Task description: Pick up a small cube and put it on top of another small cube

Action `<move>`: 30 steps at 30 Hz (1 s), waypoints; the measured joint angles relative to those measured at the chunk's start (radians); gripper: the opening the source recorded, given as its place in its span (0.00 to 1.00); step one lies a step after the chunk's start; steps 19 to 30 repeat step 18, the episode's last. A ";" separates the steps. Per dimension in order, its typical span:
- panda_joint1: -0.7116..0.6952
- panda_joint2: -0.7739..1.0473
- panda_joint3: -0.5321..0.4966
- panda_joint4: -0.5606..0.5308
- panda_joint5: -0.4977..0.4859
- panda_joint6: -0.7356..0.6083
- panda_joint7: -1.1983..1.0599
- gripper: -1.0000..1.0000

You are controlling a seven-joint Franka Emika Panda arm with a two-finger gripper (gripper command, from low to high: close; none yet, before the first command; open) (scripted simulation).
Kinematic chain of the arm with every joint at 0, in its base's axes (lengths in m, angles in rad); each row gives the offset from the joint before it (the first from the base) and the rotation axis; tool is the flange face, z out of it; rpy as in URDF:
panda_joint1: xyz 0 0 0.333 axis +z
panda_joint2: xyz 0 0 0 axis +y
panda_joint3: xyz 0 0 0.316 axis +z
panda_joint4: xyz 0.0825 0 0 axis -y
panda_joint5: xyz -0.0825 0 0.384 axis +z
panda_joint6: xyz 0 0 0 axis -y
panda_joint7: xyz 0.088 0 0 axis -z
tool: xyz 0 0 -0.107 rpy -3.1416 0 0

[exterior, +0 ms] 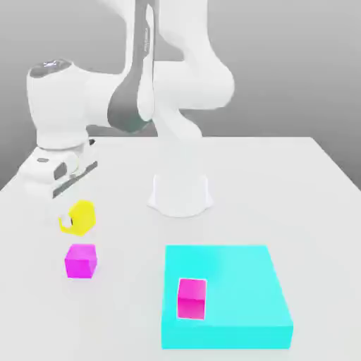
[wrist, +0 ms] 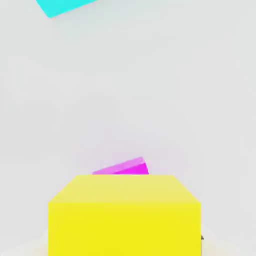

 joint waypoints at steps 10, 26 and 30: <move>0.113 0.140 -0.048 0.011 0.258 0.101 -0.181 0.00; 0.126 0.253 -0.038 0.002 0.373 0.229 -0.262 0.00; 0.126 0.253 -0.038 0.002 0.373 0.229 -0.262 0.00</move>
